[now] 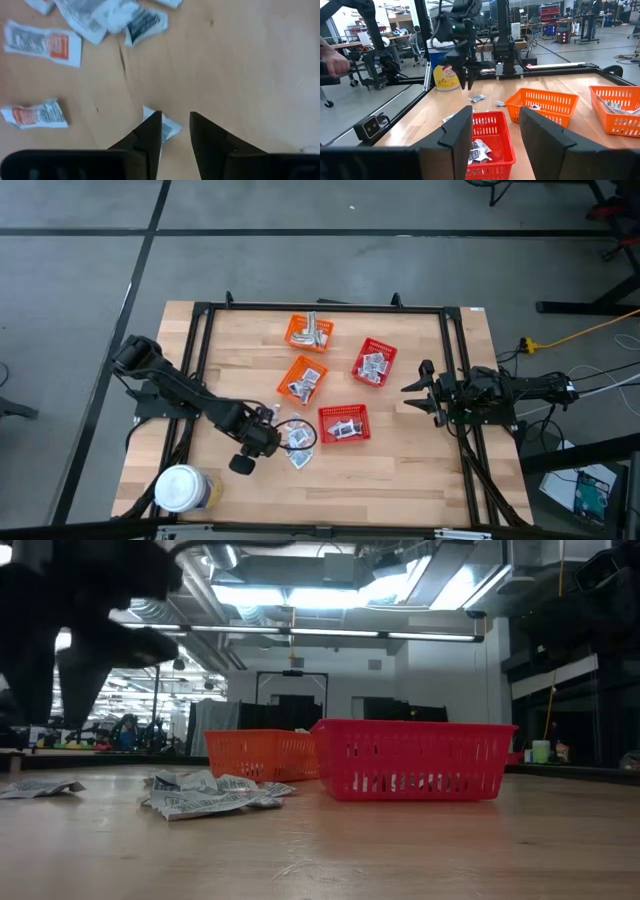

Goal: Pick & Place First Aid Supplies
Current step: Put the gray towelette pack into the bottom red bin

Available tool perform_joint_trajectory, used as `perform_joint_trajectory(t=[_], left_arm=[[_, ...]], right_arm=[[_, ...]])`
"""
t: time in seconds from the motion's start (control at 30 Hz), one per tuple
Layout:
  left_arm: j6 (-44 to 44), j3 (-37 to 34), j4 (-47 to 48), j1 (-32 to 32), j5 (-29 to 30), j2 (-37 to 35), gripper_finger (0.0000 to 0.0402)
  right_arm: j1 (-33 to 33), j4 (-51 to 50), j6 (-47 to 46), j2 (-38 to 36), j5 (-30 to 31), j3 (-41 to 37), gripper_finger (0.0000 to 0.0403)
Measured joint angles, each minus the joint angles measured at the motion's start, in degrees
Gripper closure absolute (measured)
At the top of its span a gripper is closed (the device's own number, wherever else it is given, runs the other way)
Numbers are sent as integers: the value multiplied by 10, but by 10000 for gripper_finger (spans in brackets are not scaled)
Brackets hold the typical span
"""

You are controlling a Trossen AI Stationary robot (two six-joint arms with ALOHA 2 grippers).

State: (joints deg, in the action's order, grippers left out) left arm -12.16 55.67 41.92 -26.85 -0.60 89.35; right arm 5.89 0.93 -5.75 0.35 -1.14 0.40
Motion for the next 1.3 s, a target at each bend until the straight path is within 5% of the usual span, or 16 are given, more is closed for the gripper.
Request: perform_joint_trajectory(t=[0.63, 1.3], left_arm=[[168, -76, -64, 19, 11, -4, 328], [190, -131, -155, 31, 3, -2, 332]], right_arm=[[0, 0, 0, 0, 0, 0, 240], [0, 0, 0, 0, 0, 0, 240]])
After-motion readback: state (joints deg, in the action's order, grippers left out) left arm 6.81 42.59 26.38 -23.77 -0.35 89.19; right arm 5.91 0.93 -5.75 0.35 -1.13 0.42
